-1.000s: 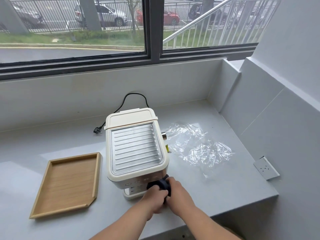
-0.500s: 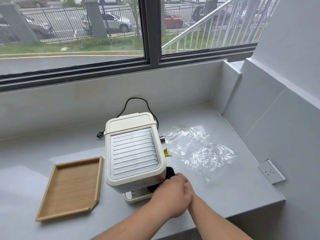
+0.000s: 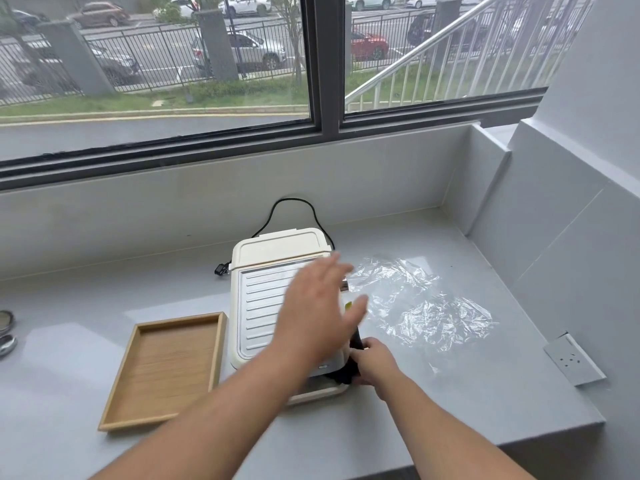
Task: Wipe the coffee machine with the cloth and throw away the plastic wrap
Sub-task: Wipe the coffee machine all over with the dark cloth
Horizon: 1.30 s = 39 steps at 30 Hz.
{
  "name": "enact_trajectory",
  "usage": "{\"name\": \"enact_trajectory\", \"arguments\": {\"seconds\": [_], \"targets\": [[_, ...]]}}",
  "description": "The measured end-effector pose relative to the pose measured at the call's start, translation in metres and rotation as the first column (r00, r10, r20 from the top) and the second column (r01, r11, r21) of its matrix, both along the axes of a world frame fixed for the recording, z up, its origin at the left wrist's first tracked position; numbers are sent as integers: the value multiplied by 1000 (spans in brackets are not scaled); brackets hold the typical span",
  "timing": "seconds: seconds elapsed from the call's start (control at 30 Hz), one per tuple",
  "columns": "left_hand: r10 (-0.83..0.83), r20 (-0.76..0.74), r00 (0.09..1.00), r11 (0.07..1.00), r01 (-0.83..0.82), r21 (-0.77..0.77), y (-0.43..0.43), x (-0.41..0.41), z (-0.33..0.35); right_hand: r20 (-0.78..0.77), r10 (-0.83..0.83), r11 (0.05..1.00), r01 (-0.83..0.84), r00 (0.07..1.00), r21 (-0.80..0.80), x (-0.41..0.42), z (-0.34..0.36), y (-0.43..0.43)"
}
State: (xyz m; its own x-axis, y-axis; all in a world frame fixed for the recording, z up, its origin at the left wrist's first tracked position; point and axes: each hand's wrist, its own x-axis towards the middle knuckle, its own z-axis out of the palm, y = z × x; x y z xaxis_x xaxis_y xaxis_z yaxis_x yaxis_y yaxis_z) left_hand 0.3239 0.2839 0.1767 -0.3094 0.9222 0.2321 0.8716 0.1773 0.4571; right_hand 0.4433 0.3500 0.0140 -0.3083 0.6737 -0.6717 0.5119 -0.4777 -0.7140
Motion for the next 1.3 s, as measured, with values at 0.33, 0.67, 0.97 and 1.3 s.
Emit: {"name": "enact_trajectory", "arguments": {"seconds": [0.33, 0.67, 0.97, 1.3], "targets": [[220, -172, 960, 914, -265, -306, -1, -99, -18, 64, 112, 994, -113, 992, 5, -5, -10, 28], [225, -194, 955, 919, -275, -284, 0, -99, -23, -39, 91, 958, -98, 995, -270, -14, -14, 77], [222, -197, 955, 914, -275, -298, 1, -99, -22, -133, 50, 984, -71, 990, -163, -57, 3, 110], [228, -184, 956, 909, -276, -312, 3, -98, -21, -55, 89, 989, -81, 995, 124, -97, 55, 121]]}}
